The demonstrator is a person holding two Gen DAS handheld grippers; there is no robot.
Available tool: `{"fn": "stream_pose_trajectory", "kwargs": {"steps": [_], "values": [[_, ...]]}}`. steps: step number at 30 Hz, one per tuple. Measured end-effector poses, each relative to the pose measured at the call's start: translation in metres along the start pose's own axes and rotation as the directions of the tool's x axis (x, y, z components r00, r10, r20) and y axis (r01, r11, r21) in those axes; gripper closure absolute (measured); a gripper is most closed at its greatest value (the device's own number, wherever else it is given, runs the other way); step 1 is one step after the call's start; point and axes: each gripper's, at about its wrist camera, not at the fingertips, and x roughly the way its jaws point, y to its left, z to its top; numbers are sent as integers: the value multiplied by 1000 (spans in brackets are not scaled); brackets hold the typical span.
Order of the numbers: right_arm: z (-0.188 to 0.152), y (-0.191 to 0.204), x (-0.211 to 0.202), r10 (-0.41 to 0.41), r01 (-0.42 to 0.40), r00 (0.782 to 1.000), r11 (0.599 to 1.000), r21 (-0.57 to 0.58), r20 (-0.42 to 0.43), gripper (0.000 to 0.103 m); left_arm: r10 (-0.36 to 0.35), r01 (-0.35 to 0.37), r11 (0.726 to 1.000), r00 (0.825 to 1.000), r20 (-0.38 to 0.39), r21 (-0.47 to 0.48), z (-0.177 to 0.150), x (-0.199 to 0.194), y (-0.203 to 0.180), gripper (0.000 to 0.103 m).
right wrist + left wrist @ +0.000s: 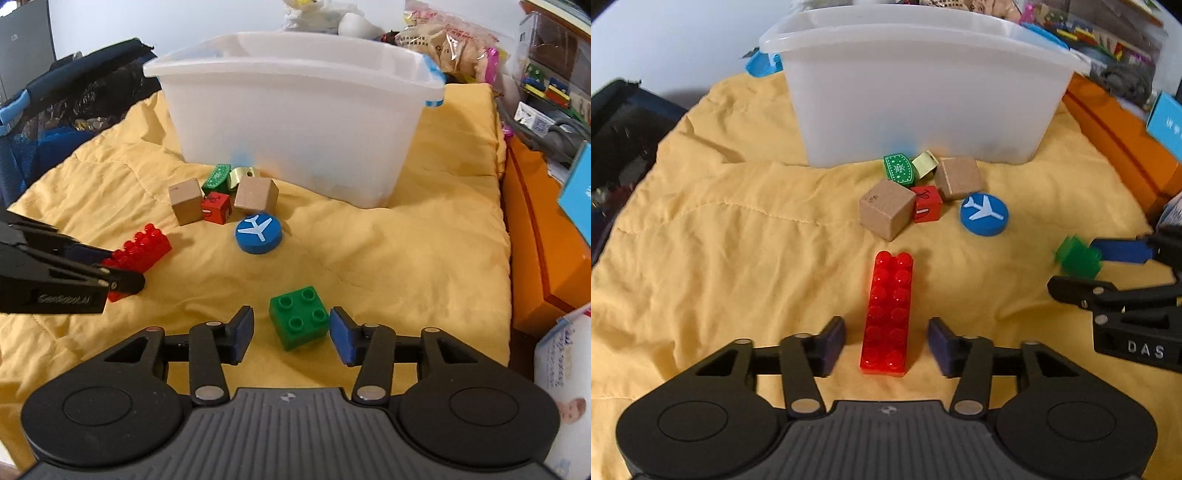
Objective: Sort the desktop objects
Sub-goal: 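Grasp the long red brick with the left tool while the right tool grasps the green square brick, then carry both bricks over the bin and open both tools to drop them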
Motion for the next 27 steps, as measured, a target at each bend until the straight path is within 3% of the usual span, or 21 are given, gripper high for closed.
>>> {"fn": "stream_pose_trajectory", "kwargs": {"steps": [4, 5, 6, 8, 15, 20, 27], "values": [[-3, -2, 10, -5, 4, 1000, 1000, -20, -30, 45, -8, 8, 1000, 1000, 17, -30, -4, -3, 4, 47], [-6, -4, 12, 11, -11, 999, 1000, -10, -36, 51, -12, 12, 1000, 1000, 23, -27, -4, -4, 5, 53], [-8, -5, 11, 26, -26, 999, 1000, -2, -29, 54, -16, 17, 1000, 999, 31, -22, -4, -6, 5, 76], [-8, -4, 8, 34, -34, 999, 999, -14, -22, 69, -24, 25, 999, 999, 31, -23, -2, -7, 6, 76], [3, 4, -7, 43, -43, 999, 999, -32, 2, 69, -23, 24, 1000, 998, 63, -8, 9, -24, 7, 76], [23, 7, -23, 48, -45, 997, 998, -42, 60, 69, -44, 42, 999, 990, 132, 14, 43, -49, 12, 76], [70, 4, -51, 33, -23, 983, 998, -57, 183, 69, -17, -3, 998, 955, 297, 64, 111, -95, 20, 76]]}}
